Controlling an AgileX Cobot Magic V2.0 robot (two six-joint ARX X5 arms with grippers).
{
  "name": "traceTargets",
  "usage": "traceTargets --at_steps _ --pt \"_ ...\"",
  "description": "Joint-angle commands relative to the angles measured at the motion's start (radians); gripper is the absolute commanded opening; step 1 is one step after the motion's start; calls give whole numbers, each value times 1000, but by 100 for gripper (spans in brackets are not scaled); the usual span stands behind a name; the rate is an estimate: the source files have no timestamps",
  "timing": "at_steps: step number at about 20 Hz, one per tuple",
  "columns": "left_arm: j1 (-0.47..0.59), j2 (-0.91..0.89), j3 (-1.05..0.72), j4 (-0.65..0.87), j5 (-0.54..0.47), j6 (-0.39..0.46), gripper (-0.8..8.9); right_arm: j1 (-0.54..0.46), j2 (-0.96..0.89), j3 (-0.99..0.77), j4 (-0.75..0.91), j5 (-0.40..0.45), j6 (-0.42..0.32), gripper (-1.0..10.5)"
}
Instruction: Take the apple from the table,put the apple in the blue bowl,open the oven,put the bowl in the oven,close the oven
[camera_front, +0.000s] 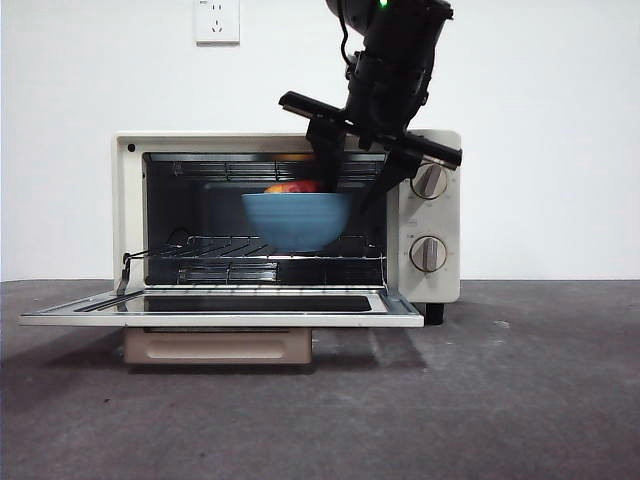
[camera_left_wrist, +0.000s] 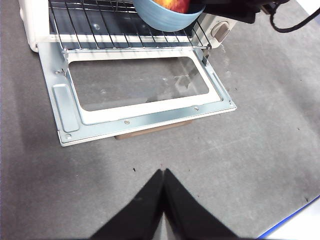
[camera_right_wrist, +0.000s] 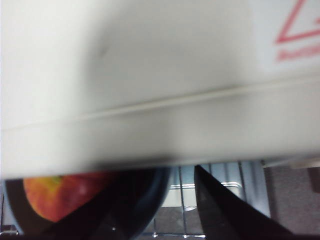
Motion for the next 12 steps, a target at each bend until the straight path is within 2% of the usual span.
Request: traceTargets --at_steps 1,5,7,9,12 --pt "-3 5 6 10 3 13 6 9 -21 27 -8 26 -19 186" --pt "-2 5 6 15 3 12 6 9 -65 27 -36 37 -67 186" --pt "-2 5 6 24 3 12 6 15 -99 27 -56 30 -115 186" --pt "-2 6 6 45 3 12 6 34 -142 27 -69 28 -200 186" --pt "-1 27 6 98 2 12 6 58 -232 27 -142 4 -381 186"
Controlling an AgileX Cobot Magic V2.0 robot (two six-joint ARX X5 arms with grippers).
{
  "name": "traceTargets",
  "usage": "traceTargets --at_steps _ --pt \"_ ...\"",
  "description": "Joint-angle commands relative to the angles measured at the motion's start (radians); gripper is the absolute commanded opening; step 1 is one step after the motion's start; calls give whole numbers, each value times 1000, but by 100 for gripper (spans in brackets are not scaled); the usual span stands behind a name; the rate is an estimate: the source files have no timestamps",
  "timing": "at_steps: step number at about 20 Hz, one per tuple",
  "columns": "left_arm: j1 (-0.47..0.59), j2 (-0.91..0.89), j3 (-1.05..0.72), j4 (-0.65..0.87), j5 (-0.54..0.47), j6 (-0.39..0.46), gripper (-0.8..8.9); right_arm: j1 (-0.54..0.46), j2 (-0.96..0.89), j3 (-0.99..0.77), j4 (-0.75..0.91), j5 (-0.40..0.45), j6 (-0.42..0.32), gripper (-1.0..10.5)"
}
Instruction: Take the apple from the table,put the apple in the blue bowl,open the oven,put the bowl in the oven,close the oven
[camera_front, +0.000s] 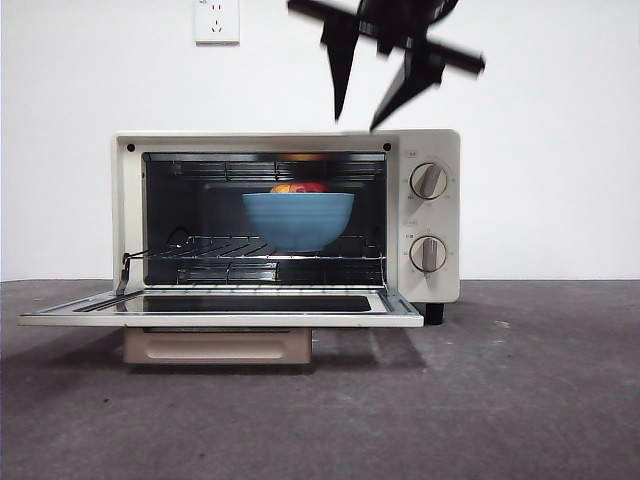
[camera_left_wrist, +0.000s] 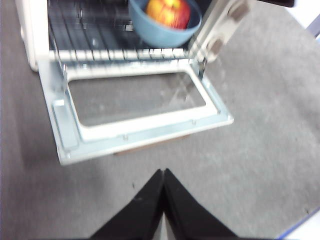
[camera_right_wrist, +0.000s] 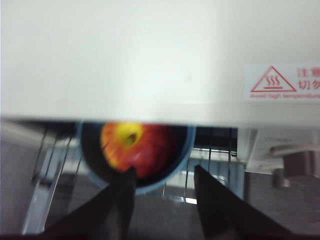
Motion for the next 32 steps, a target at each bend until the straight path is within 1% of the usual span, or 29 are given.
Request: traceTargets --at_steps 1,3,4,6,8,11,13,14,19,22,25,32 --pt "4 36 6 46 -3 11 6 30 -59 25 -75 3 -216 186" --pt "21 81 6 80 -27 7 6 48 -121 25 -177 12 -299 186" --pt "35 112 6 97 -28 6 6 56 -148 24 -225 13 -329 186" --pt "72 182 5 135 -27 3 6 68 -204 21 -303 17 -361 186" --pt "117 251 5 167 -22 -5 6 76 -262 3 -346 17 -386 186" --pt "188 351 -3 240 31 -4 6 81 -370 -84 -347 17 -388 186" --pt "232 426 -11 304 105 0 6 81 -450 -174 -329 18 -388 186" --pt "251 467 -14 333 127 -2 6 81 -496 -227 -312 18 -388 186" --pt "310 677 -19 468 135 -3 6 81 -713 -489 -262 16 -380 186" --pt "312 793 -19 554 159 -3 6 81 -821 -595 -259 16 -367 186" --pt "312 893 -19 625 159 -3 6 81 -908 -645 -256 16 -360 186" --pt "311 1078 -19 746 161 -3 6 81 -1027 -648 -255 16 -348 186"
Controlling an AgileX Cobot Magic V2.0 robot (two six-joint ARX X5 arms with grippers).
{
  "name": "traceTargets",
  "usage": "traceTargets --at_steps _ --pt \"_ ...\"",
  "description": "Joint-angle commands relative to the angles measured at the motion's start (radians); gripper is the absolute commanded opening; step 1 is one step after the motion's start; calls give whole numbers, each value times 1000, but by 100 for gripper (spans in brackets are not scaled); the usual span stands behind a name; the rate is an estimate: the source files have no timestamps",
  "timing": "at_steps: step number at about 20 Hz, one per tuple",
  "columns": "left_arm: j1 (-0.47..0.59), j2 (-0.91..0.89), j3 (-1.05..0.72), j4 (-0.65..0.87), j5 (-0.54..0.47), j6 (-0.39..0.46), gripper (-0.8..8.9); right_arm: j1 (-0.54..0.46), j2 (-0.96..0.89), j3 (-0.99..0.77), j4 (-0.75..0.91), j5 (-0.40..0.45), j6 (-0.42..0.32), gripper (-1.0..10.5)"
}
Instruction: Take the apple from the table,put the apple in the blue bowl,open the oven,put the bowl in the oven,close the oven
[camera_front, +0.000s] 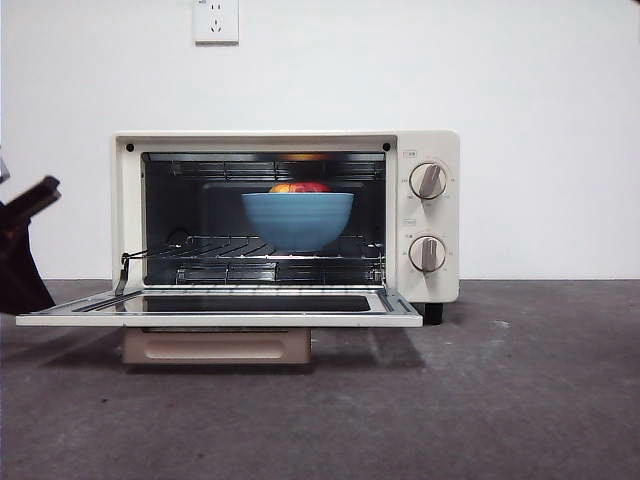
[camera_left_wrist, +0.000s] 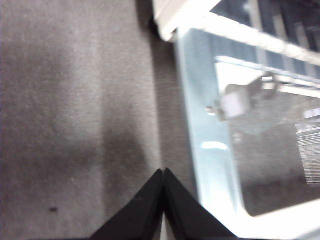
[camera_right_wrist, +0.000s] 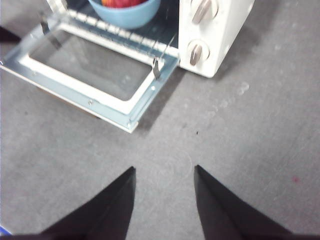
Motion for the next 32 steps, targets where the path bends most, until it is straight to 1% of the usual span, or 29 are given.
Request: traceTargets --at_steps 1,5,8,9,13,15,17,19,22,23,25,28,32 --pt "-1 57 3 29 20 -2 6 10 -18 5 11 5 13 186" --pt "-2 110 3 58 116 -3 6 10 -38 5 11 5 19 186" --pt "-6 122 3 61 162 -3 6 10 -38 5 11 5 19 186" --pt "-6 122 3 72 198 -14 6 10 -37 5 11 5 19 186" --pt "-6 122 5 150 358 -96 6 10 -37 5 18 16 19 186" --pt "-6 122 6 217 409 -159 6 10 -38 5 18 27 20 186" --pt "-6 122 6 296 436 -232 6 10 -38 5 18 27 23 186" --pt "-6 122 7 386 444 -306 6 10 -38 5 18 27 31 186" --pt "-6 122 10 537 438 -387 6 10 -38 5 18 26 37 186" --pt "-6 122 12 591 419 -418 6 10 -38 5 18 24 39 186" --pt "-6 122 26 647 359 -460 6 10 -38 5 17 23 50 186" --pt "-6 122 40 688 301 -469 6 10 -37 5 17 23 62 186" --pt "-6 122 44 675 309 -475 6 10 -38 5 17 24 61 186"
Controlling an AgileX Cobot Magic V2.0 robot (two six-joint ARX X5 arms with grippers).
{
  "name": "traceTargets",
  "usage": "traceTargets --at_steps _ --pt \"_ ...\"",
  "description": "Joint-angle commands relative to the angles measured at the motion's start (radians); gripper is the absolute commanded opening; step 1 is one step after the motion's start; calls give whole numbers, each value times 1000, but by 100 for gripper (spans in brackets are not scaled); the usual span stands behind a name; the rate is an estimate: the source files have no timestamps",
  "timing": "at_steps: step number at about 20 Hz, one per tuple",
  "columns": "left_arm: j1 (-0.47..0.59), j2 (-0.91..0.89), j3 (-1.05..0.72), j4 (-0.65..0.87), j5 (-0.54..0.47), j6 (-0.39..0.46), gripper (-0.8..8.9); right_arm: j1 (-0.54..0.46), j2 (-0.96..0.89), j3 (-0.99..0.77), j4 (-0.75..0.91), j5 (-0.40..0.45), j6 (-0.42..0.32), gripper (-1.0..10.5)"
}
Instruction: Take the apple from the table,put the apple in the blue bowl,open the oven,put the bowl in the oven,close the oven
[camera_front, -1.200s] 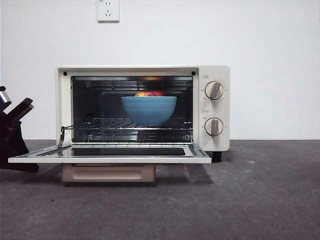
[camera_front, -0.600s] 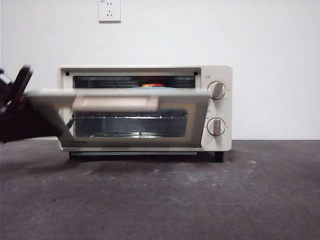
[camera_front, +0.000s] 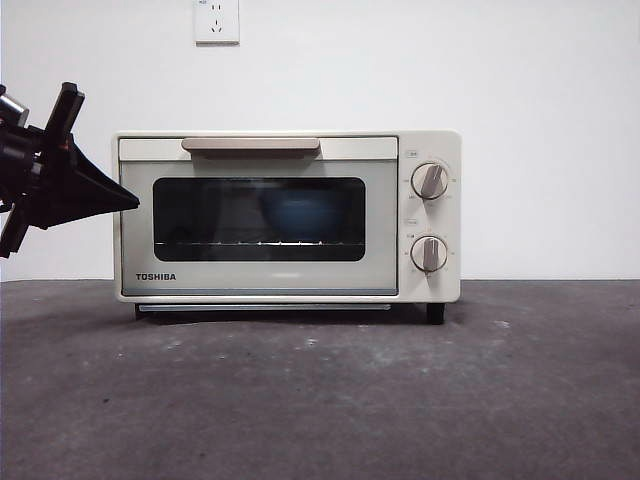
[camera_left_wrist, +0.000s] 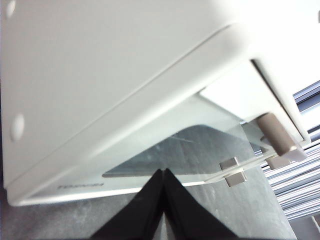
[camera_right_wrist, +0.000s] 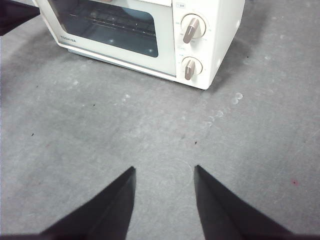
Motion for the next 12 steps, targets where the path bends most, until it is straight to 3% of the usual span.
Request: traceTargets --at_steps 1,7,12 --pt "0 11 13 -5 19 -7 6 10 6 6 9 0 11 186" --pt "-23 -39 13 -122 23 43 7 10 6 6 9 -1 10 186" --pt "-64 -161 13 -357 -133 198 7 10 6 5 11 0 -11 186"
